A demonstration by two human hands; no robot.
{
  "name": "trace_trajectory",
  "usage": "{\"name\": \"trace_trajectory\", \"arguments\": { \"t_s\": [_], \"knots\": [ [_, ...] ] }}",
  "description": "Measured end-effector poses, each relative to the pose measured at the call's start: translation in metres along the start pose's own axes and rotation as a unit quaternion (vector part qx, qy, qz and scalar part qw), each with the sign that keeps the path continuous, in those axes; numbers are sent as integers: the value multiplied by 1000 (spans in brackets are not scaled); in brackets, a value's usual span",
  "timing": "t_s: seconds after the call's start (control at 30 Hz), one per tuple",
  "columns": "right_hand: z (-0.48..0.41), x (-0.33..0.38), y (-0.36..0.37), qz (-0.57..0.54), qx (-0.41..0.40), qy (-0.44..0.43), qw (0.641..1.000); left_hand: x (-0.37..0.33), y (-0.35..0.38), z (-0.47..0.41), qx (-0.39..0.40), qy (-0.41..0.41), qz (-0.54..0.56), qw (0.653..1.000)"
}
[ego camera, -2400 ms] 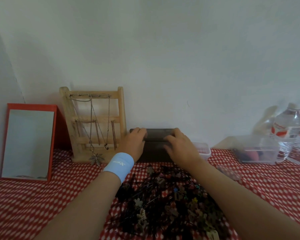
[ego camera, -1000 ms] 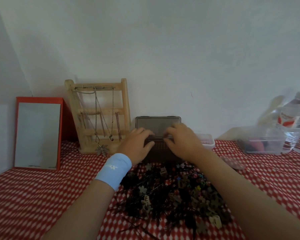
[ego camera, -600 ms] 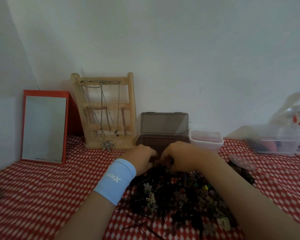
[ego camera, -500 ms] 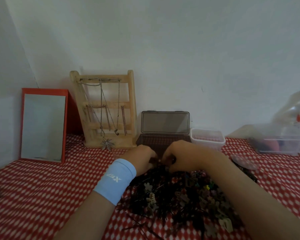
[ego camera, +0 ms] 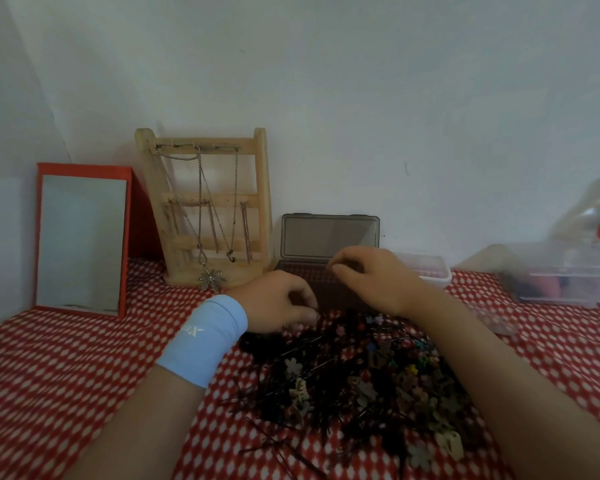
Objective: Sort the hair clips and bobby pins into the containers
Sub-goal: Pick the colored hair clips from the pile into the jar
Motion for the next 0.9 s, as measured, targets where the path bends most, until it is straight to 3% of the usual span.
{"name": "trace_trajectory", "arguments": {
  "t_s": [0.17,0.3,0.47,0.67,0.9],
  "knots": [
    [3,0,-4,23,-34,-3,999,3,6,-1,32,7,72,997],
    [4,15,6,29,9,-38,999,6,10,-4,33,0,101,994],
    [3,23,20,13,84,-62,995,11,1,-2,-22,8,190,982],
    [0,19,19,13,68,-72,995,9,7,-1,-3,29,322,946],
    [2,15,15,-11,103,-65,992,9,10,1,67,24,164,984]
  ]
}}
Point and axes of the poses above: each hand's wrist, its own z-axis away from the middle knuckle, its own y-axis out of the palm, x = y × z, the point moved 9 cm from there along -z, towards the middle knuckle, and after that the axes turned 14 degrees about x, right-handed, at the moved point
